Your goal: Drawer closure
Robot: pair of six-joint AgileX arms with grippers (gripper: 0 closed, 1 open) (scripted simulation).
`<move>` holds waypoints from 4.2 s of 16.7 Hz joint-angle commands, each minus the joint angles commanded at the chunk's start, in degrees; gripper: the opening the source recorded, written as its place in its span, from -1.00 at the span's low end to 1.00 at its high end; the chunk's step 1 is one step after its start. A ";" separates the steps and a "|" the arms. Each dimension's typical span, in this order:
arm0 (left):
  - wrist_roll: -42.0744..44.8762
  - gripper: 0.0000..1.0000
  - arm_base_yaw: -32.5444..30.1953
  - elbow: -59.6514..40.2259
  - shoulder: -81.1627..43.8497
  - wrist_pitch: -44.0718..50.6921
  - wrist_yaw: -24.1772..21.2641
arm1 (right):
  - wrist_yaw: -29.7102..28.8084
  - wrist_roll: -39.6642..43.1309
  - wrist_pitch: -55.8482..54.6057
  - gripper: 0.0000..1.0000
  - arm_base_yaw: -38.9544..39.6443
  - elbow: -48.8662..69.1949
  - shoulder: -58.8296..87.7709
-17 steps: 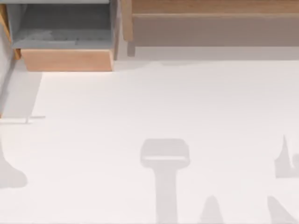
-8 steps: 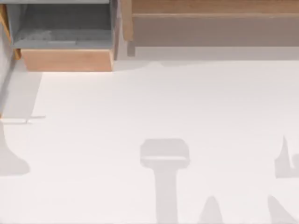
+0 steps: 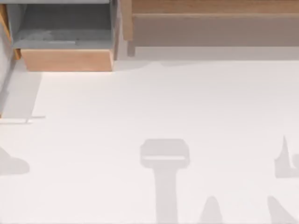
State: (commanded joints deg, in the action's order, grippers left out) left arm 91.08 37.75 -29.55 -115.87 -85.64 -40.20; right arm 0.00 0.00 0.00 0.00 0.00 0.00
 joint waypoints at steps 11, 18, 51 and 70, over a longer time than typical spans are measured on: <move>0.00 -1.00 0.00 0.00 0.00 0.00 0.00 | 0.00 0.00 0.00 1.00 0.00 0.00 0.00; -0.22 -1.00 -1.69 -3.43 -1.99 2.45 2.00 | 0.00 0.00 0.00 1.00 0.00 0.00 0.00; -0.93 -1.00 -14.47 -39.44 -18.21 22.45 14.88 | 0.00 0.00 0.00 1.00 0.00 0.00 0.00; -1.08 0.96 -15.21 -42.27 -19.41 24.04 15.60 | 0.00 0.00 0.00 1.00 0.00 0.00 0.00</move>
State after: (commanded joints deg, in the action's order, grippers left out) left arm 90.00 22.54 -71.82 -135.27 -61.60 -24.60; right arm 0.00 0.00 0.00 0.00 0.00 0.00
